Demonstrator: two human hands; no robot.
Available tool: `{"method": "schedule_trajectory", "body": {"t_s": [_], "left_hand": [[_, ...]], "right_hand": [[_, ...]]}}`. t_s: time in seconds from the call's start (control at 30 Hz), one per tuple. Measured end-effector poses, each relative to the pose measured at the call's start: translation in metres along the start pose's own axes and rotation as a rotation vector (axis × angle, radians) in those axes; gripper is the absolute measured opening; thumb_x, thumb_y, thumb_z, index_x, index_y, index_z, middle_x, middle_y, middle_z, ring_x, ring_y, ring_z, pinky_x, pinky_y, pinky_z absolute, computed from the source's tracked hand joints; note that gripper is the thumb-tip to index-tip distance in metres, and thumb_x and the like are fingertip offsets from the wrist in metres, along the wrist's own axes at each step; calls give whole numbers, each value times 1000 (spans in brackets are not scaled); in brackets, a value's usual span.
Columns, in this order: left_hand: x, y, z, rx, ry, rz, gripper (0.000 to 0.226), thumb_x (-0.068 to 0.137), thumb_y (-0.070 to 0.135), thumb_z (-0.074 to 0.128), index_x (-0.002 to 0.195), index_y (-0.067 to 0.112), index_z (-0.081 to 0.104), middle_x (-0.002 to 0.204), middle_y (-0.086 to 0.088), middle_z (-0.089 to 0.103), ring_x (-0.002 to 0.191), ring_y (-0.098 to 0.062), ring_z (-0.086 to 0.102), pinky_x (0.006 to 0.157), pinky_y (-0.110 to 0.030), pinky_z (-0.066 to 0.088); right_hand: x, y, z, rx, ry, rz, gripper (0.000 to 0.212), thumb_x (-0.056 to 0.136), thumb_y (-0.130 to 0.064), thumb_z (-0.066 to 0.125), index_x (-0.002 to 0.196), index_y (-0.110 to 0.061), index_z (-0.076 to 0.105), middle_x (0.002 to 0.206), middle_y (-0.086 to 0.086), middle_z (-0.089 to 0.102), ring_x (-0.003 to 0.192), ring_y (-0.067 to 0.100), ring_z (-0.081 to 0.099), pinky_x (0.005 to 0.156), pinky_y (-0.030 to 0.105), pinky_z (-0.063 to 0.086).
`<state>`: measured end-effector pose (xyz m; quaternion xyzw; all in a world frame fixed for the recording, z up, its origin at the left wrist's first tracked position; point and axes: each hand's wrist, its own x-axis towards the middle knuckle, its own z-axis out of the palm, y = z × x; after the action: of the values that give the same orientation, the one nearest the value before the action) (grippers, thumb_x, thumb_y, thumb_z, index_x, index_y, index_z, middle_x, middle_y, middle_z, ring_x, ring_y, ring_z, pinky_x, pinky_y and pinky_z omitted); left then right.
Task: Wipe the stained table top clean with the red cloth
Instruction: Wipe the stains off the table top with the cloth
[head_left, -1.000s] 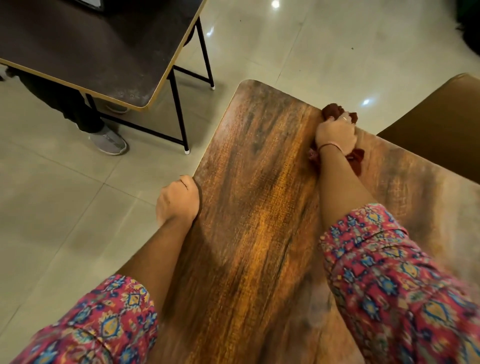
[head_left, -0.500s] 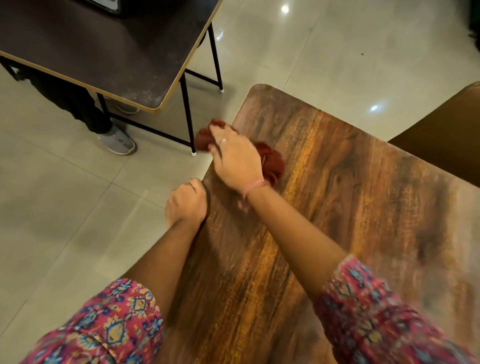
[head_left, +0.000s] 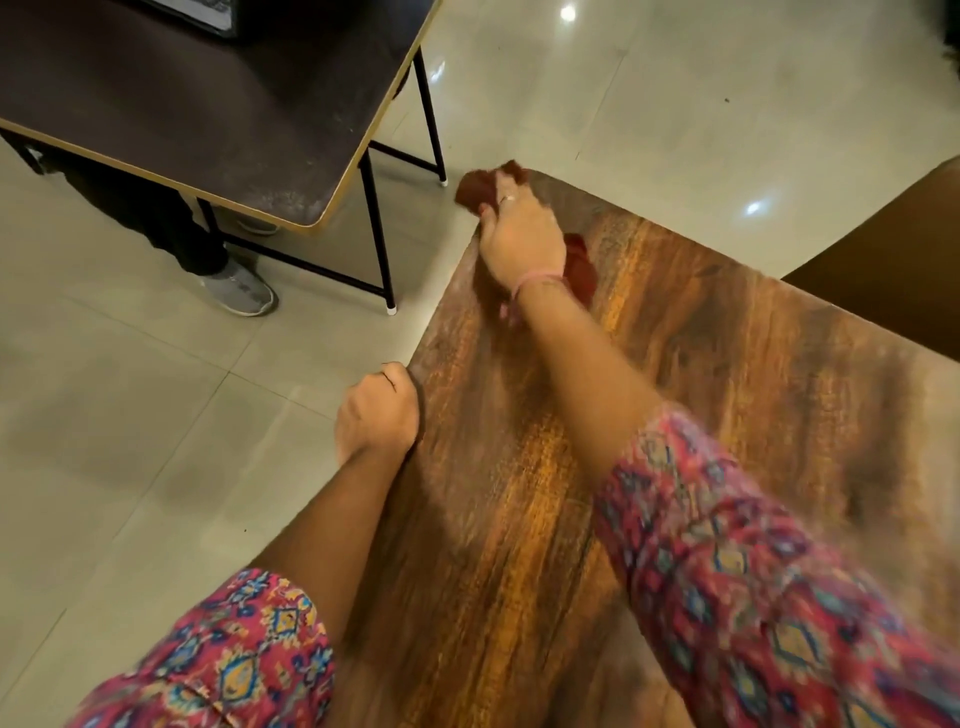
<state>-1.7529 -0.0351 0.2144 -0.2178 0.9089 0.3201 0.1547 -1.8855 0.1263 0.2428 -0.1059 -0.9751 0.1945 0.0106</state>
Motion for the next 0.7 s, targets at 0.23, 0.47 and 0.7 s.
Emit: {"method": "schedule_trajectory", "body": {"t_s": [0.23, 0.47, 0.7], "left_hand": [[1, 1, -2, 35, -10, 20, 47, 97, 26, 29, 105, -5, 62, 114, -30, 60, 103, -42, 56, 83, -40, 42], [-1, 2, -1, 26, 14, 11, 53, 97, 30, 25, 106, -8, 62, 113, -31, 60, 100, -41, 55, 82, -40, 40], [-3, 3, -4, 42, 33, 22, 54, 98, 28, 25, 108, -11, 61, 113, -32, 59, 101, -42, 54, 85, -41, 41]], "right_hand": [[-155, 33, -4, -37, -226, -564, 52, 97, -36, 40, 145, -16, 37, 147, 3, 44, 138, 18, 37, 113, 34, 26], [-31, 157, -69, 81, 38, 316, 52, 100, -31, 38, 148, -14, 30, 149, 12, 39, 134, 30, 40, 112, 36, 31], [-119, 77, -19, -8, -1, -117, 50, 95, -30, 44, 143, -14, 40, 143, 6, 48, 134, 24, 42, 114, 38, 30]]}}
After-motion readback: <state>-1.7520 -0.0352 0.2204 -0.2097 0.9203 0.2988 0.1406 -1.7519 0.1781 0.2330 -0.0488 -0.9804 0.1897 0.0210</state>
